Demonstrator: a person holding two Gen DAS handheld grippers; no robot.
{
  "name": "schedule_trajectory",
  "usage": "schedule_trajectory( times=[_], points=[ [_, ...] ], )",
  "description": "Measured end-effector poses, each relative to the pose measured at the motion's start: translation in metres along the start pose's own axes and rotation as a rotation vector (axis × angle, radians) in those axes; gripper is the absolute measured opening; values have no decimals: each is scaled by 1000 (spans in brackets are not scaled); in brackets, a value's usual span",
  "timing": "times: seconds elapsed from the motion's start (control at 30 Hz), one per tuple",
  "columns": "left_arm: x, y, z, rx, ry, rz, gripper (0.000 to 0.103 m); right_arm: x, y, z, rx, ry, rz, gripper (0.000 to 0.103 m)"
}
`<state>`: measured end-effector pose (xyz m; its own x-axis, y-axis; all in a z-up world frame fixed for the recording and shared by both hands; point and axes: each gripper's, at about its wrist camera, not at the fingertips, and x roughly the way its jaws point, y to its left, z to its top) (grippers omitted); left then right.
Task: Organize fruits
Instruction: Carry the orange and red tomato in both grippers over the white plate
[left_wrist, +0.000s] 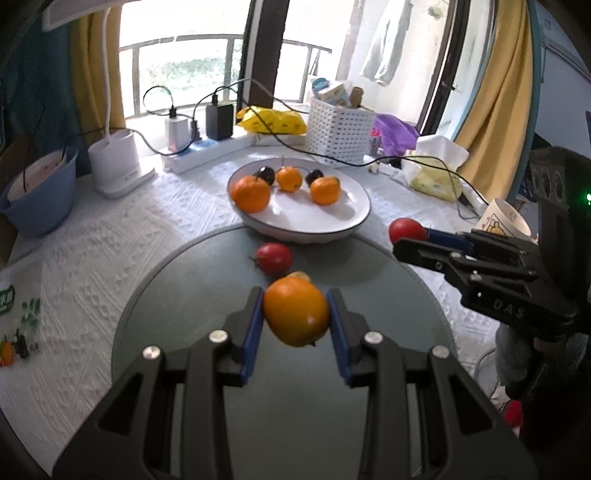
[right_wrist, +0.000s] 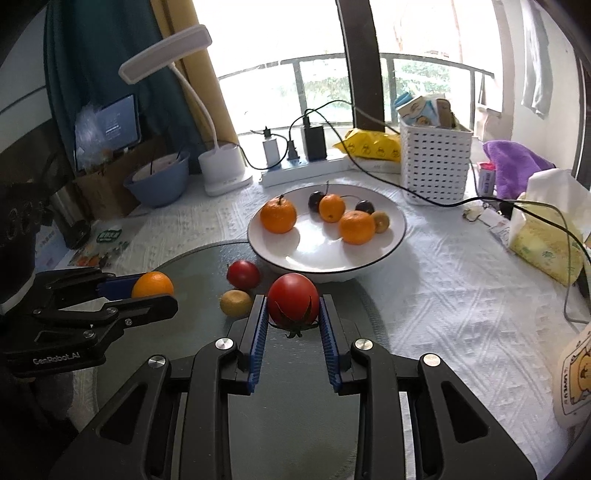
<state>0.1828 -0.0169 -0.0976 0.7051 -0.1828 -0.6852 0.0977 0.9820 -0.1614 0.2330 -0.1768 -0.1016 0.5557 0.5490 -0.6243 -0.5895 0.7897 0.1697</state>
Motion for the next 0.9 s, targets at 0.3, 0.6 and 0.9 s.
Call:
schedule_trajectory(
  times=[0.3, 0.6, 0.9],
  points=[
    [10, -18, 16, 46, 4, -10, 35, -7, -25, 4, 37, -29, -14, 30],
    [20, -26, 39, 89, -18, 4, 35, -3, -48, 16, 67, -59, -24, 30],
    [41, -24, 57, 98, -8, -18, 35, 7, -56, 29, 68, -59, -30, 30]
  ],
)
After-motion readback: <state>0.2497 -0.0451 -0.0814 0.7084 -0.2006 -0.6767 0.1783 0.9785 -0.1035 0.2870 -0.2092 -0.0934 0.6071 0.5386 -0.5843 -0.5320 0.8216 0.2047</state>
